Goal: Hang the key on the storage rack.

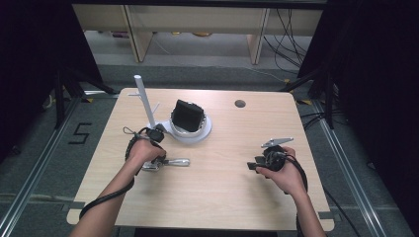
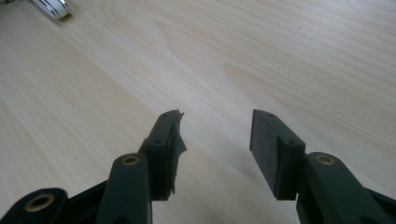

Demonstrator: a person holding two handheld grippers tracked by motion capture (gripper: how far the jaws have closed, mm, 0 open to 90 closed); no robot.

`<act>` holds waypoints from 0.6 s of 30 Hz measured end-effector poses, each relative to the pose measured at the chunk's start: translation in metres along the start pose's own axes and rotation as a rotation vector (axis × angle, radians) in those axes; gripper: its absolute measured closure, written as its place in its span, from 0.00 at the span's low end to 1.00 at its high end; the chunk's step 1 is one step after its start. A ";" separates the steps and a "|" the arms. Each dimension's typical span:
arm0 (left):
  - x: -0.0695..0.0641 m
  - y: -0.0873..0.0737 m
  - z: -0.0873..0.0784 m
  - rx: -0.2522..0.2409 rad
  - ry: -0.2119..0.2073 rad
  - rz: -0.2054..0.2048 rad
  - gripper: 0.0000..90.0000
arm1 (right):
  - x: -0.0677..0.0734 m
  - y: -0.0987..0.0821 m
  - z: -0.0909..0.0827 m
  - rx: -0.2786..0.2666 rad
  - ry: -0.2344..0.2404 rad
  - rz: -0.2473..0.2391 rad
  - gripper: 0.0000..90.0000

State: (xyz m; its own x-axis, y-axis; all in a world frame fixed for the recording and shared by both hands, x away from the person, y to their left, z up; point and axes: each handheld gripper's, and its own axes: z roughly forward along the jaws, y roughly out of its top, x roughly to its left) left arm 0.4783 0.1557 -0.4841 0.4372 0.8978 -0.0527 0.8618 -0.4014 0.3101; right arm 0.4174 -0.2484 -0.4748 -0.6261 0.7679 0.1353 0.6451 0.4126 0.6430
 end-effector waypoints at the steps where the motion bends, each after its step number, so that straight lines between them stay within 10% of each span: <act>1: -0.001 0.000 0.000 0.005 0.006 0.015 0.81 | 0.000 0.000 -0.001 0.002 -0.011 0.001 0.60; 18: -0.004 0.000 -0.002 0.057 0.025 0.033 0.79 | 0.003 0.000 -0.001 0.021 0.009 0.027 0.59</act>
State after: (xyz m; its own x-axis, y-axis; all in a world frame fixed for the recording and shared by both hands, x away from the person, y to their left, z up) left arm 0.4763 0.1520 -0.4822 0.4599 0.8878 -0.0196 0.8604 -0.4401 0.2569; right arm 0.4152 -0.2469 -0.4732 -0.6121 0.7746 0.1593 0.6709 0.4020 0.6232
